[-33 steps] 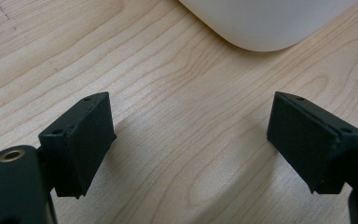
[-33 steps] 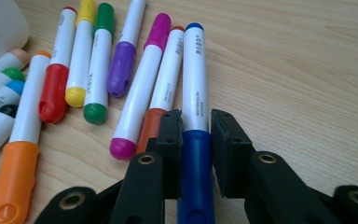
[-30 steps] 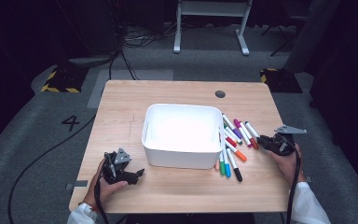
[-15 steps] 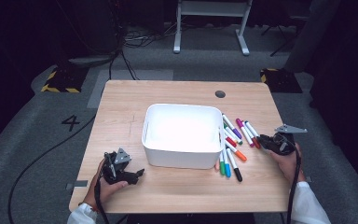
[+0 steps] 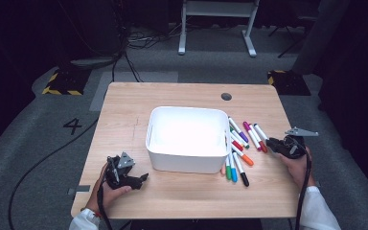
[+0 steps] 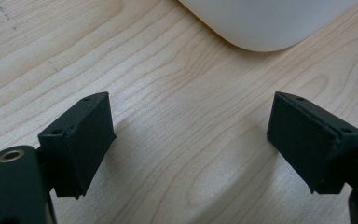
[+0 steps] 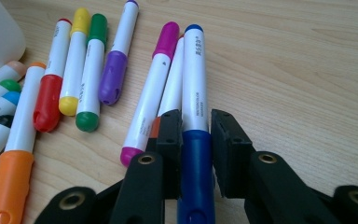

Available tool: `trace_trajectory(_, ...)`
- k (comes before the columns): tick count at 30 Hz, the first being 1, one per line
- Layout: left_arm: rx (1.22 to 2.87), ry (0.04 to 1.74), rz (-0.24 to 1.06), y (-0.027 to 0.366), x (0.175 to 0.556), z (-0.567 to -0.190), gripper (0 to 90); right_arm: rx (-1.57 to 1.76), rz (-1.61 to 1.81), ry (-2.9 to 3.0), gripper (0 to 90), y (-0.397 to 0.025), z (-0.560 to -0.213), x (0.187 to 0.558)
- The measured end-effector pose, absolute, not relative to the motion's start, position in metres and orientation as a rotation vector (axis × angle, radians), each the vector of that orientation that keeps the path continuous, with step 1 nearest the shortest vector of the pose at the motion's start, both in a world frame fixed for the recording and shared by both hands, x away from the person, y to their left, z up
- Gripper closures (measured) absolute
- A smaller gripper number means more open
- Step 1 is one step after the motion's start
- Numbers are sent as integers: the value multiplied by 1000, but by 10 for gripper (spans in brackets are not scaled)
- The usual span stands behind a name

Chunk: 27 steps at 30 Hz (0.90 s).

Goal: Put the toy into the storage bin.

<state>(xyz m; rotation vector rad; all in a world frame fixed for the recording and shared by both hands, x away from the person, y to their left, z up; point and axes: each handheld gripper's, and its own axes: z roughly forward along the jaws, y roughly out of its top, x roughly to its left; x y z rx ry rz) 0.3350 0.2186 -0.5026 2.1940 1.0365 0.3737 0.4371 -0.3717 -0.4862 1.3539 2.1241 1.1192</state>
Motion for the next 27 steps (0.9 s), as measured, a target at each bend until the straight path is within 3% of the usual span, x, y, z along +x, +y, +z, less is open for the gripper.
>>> trace_trajectory(11,2194,1036,374,219,335,-503,147,1316,1166,2095,746,-372,-475,434)
trace_trajectory(27,2194,1037,375,219,335,-503,146,1080,1361,2099,746,-336,-401,408)
